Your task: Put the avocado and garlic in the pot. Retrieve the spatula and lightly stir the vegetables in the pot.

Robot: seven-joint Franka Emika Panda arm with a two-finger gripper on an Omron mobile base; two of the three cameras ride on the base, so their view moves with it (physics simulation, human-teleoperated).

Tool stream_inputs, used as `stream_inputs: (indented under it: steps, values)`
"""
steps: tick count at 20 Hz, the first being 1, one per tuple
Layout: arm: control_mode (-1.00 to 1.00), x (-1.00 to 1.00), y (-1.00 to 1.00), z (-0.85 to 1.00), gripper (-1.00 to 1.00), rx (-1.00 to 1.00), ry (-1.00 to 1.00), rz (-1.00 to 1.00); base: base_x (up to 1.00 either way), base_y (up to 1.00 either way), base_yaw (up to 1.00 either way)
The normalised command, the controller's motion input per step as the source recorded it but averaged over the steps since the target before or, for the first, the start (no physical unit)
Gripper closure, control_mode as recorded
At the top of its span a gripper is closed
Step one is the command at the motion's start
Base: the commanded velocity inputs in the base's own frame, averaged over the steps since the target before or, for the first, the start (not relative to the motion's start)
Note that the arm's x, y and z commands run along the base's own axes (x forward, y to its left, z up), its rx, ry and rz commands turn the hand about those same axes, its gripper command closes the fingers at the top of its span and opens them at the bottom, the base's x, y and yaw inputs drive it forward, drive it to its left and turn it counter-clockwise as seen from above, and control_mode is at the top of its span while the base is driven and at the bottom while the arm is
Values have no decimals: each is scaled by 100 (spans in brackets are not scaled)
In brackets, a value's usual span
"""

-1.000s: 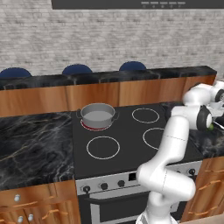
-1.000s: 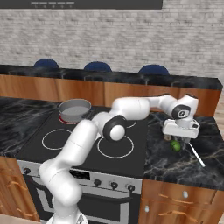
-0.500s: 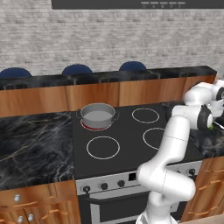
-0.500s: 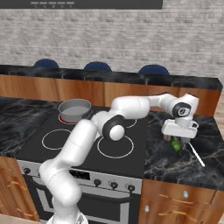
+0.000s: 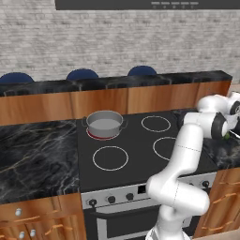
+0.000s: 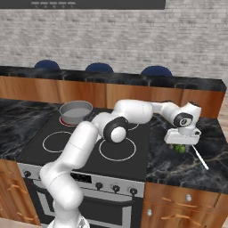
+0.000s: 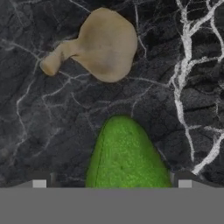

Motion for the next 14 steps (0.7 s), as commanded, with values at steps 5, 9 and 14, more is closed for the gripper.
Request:
stream_inputs:
  steps: [5,9,14]
  values:
    - [-100,0,0,-34,-100,0,-8,0,0,0,0]
    - [-100,-1,0,-11,-100,0,-4,0,0,0,0]
    - [-100,0,0,0,100,0,0,0,0,0,0]
